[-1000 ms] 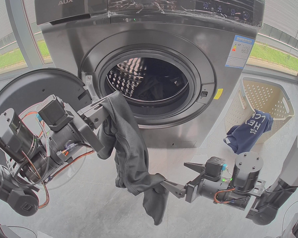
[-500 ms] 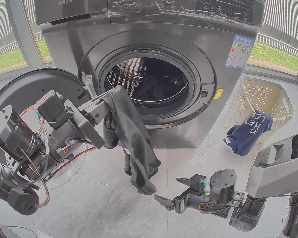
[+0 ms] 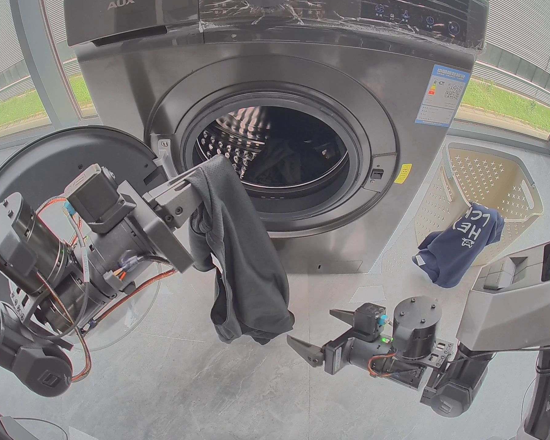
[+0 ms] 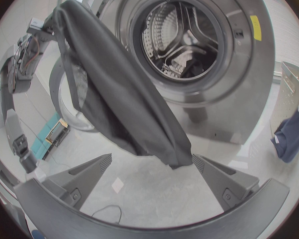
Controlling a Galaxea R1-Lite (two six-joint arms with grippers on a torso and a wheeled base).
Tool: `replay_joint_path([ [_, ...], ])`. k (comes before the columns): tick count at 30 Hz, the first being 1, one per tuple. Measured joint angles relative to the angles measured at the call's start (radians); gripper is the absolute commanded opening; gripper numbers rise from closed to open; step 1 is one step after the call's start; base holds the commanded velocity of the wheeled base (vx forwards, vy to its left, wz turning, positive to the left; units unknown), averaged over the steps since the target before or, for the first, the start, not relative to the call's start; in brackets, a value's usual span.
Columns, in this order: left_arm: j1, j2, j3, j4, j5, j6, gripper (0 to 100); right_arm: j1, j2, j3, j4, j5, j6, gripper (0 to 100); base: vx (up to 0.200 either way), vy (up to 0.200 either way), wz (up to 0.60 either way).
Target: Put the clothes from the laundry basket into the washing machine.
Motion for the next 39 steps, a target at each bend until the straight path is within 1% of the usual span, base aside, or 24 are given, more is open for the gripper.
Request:
replay_joint_path([
  [3, -0.003, -0.001, 0.002, 0.000, 0.000, 0.001, 0, 0.008, -0.003, -0.071, 0.006, 0.001, 0.000, 100, 0.000, 0.000, 0.00],
  [7, -0.006, -0.005, 0.007, 0.000, -0.001, 0.002, 0, 0.049, -0.004, -0.166, 0.015, 0.004, -0.002, 100, 0.000, 0.000, 0.00],
  [11, -0.009, -0.009, 0.010, 0.000, -0.002, 0.003, 0, 0.083, 0.001, -0.234, 0.032, 0.008, -0.005, 100, 0.000, 0.000, 0.00],
  [16, -0.009, -0.013, 0.011, 0.001, -0.002, 0.003, 0, 0.105, 0.014, -0.299, 0.047, 0.012, -0.018, 100, 0.000, 0.000, 0.00],
  [26, -0.014, -0.017, 0.010, 0.000, -0.003, 0.003, 0, 0.095, 0.060, -0.395, 0.072, 0.012, -0.030, 100, 0.000, 0.000, 0.00],
  [33, -0.037, -0.034, 0.013, 0.000, -0.008, 0.003, 0, 0.070, 0.107, -0.499, 0.095, 0.010, -0.032, 100, 0.000, 0.000, 0.00],
  [39, -0.042, -0.040, 0.010, -0.001, -0.009, 0.002, 0, 0.058, 0.147, -0.547, 0.098, 0.005, -0.032, 100, 0.000, 0.000, 0.00],
])
